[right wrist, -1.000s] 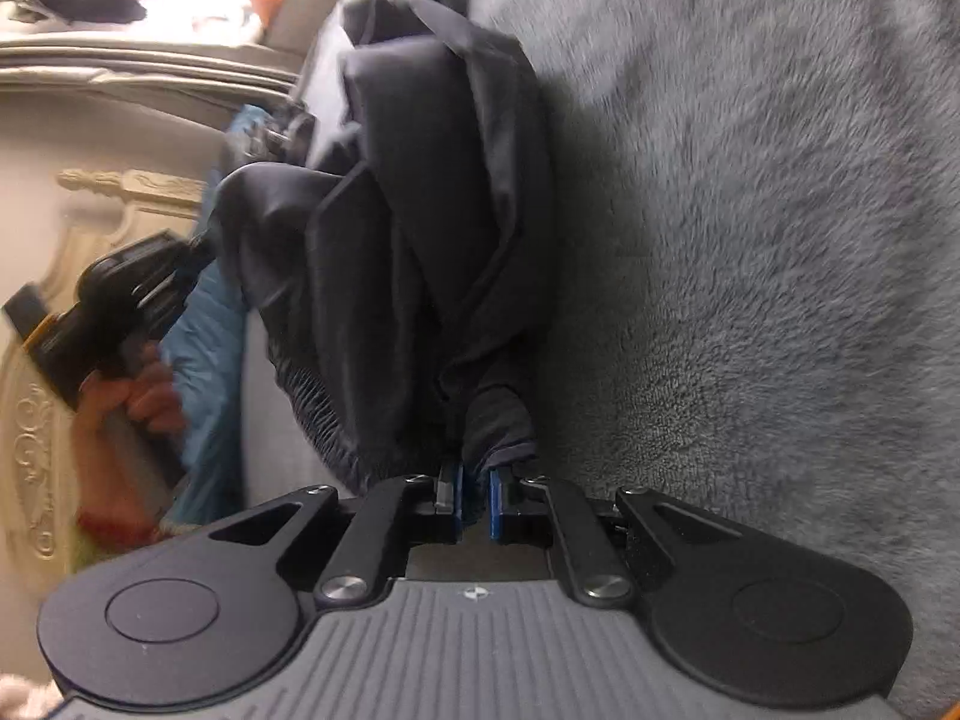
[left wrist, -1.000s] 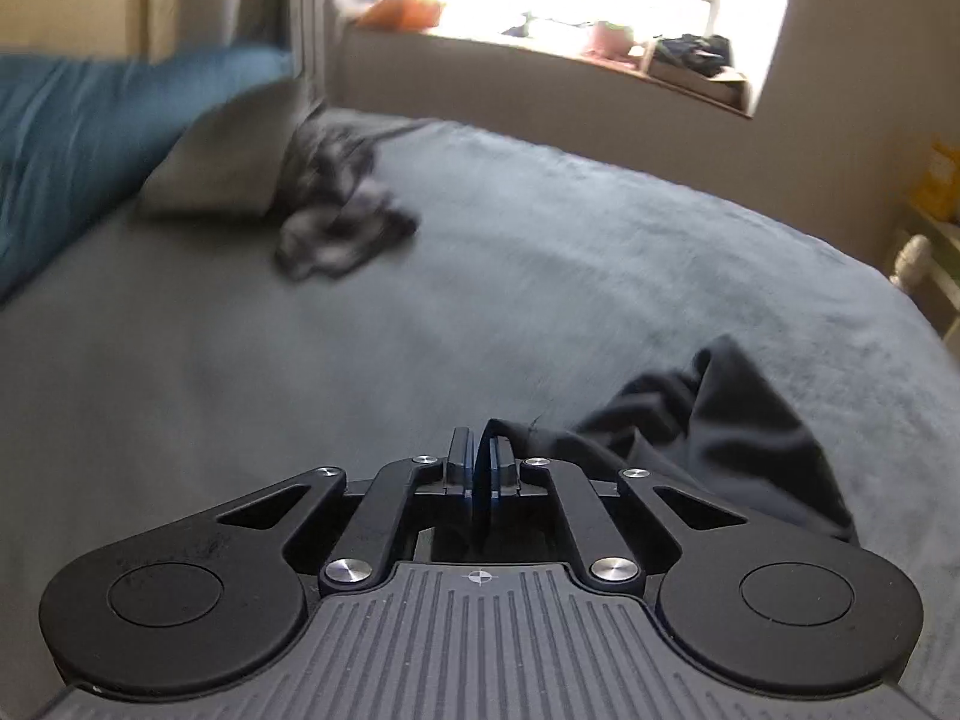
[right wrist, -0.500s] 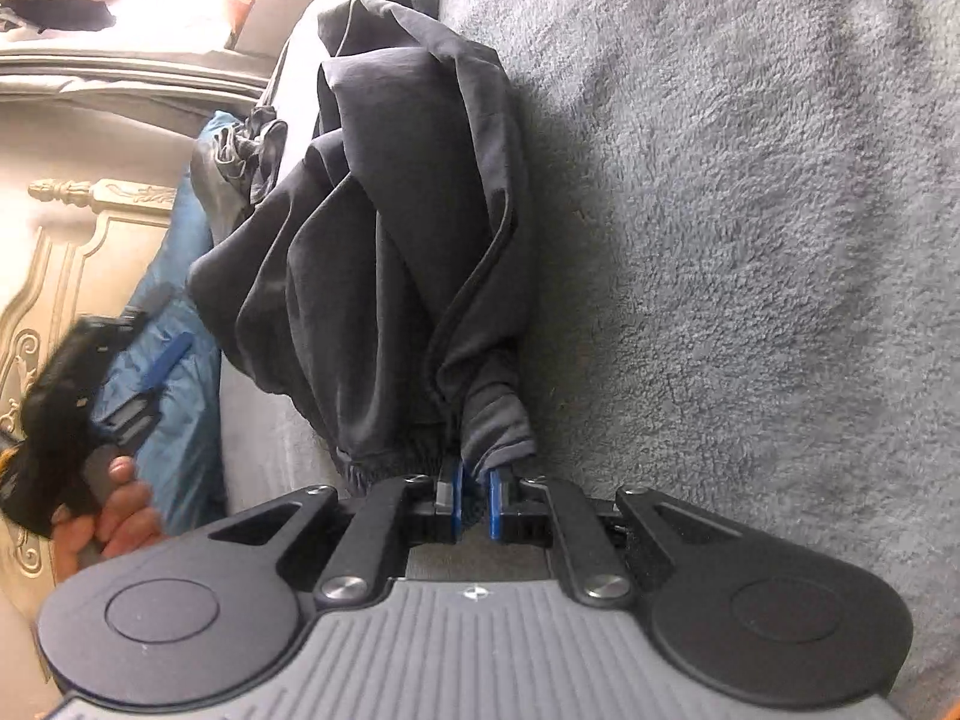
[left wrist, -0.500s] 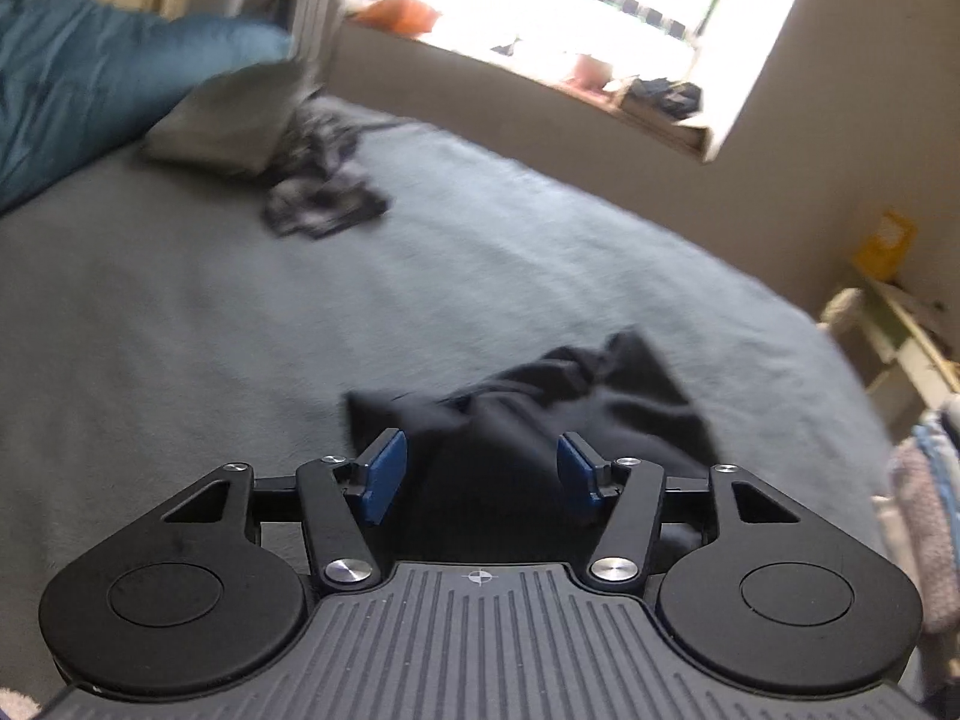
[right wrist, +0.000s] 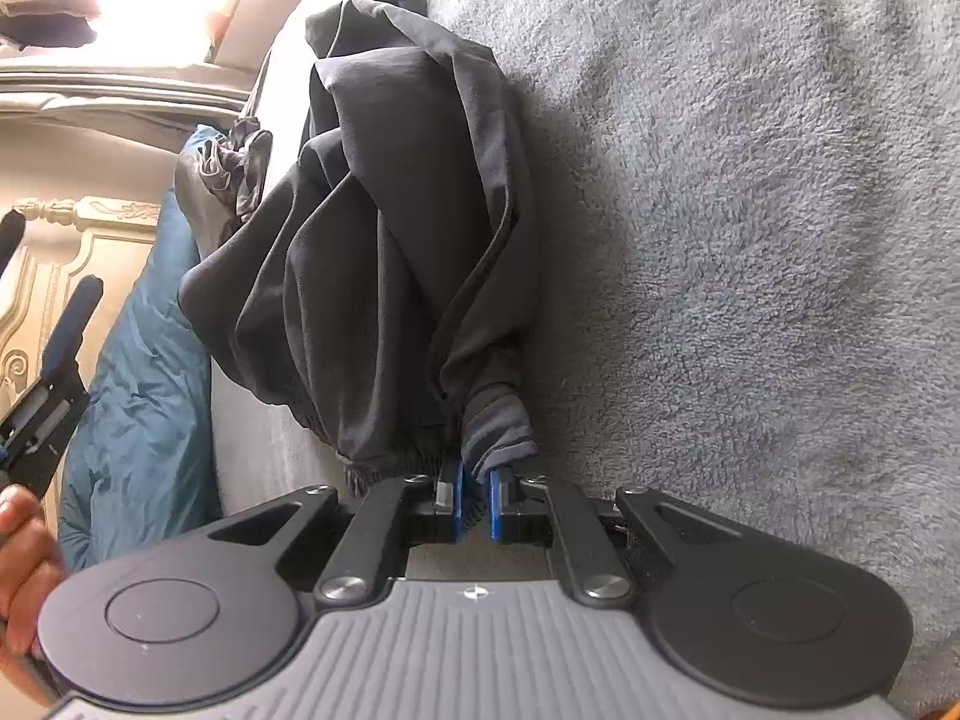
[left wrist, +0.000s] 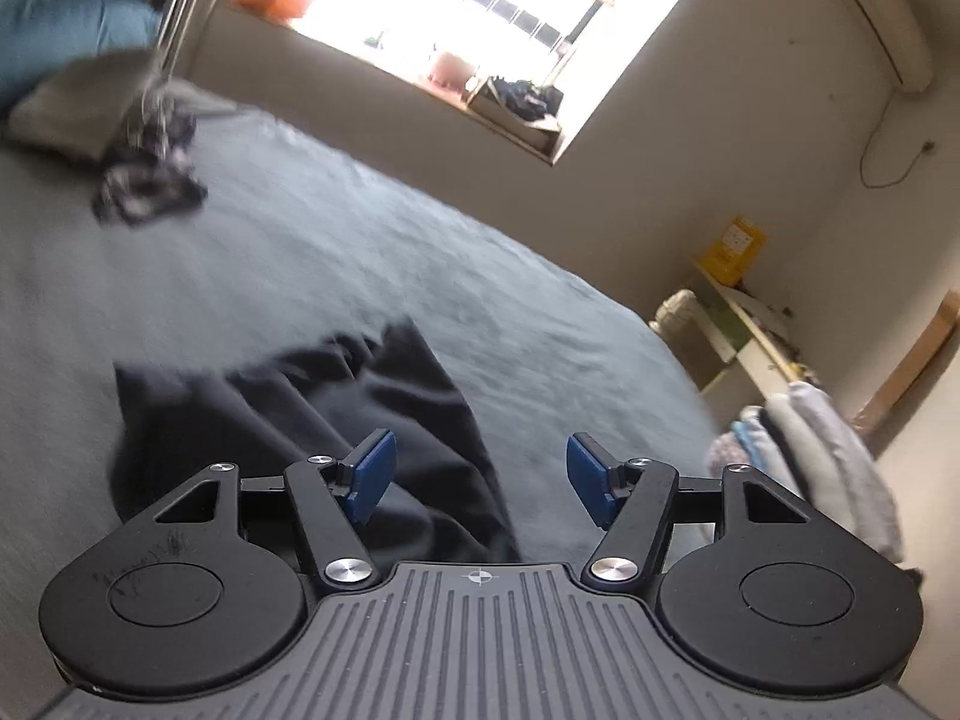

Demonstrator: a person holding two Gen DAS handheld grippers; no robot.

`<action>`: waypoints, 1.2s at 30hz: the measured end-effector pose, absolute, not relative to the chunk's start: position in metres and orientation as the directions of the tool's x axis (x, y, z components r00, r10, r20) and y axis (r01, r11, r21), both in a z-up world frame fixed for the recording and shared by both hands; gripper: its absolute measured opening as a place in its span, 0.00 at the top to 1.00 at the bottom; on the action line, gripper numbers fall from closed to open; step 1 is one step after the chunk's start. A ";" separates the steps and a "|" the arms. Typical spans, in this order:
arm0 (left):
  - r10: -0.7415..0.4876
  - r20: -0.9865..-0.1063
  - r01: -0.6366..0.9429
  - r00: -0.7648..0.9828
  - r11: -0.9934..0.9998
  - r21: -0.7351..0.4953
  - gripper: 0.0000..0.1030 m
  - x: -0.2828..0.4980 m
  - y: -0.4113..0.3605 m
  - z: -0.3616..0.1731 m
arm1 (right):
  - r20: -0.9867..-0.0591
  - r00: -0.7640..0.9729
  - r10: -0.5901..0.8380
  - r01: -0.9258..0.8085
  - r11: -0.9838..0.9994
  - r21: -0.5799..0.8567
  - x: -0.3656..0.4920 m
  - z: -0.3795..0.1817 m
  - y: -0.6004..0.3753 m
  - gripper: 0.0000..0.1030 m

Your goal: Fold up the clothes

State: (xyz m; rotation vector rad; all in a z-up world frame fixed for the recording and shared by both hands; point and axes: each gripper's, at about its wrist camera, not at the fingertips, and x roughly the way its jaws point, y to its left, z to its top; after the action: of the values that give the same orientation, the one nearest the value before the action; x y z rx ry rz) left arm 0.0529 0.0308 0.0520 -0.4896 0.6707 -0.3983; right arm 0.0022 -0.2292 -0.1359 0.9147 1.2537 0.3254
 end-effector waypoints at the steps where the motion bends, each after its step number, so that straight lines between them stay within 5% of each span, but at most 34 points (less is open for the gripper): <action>1: -0.506 -0.493 0.192 0.708 0.809 -0.556 0.39 0.051 0.028 0.050 | -0.671 0.323 0.667 0.261 0.619 0.741 0.002 -0.136 -0.230 0.92; 30: -0.387 -0.627 0.081 0.677 0.885 -0.459 0.39 0.050 0.056 0.002 | -0.655 0.225 0.721 0.250 0.607 0.754 0.011 -0.154 -0.189 0.92; 34: -0.399 -0.648 0.100 0.649 0.888 -0.448 0.39 0.040 0.056 -0.003 | -0.649 0.199 0.735 0.186 0.622 0.761 0.011 -0.149 -0.178 0.90; 36: -0.406 -0.652 0.111 0.640 0.889 -0.445 0.39 0.032 0.056 -0.005 | -0.649 0.209 0.731 0.139 0.635 0.760 0.006 -0.140 -0.182 0.81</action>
State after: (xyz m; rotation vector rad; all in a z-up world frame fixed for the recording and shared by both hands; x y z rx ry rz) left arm 0.0318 0.0558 -0.0055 -0.3861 0.8280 -0.3031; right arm 0.0061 -0.1820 -0.1398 0.8251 1.3234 0.4849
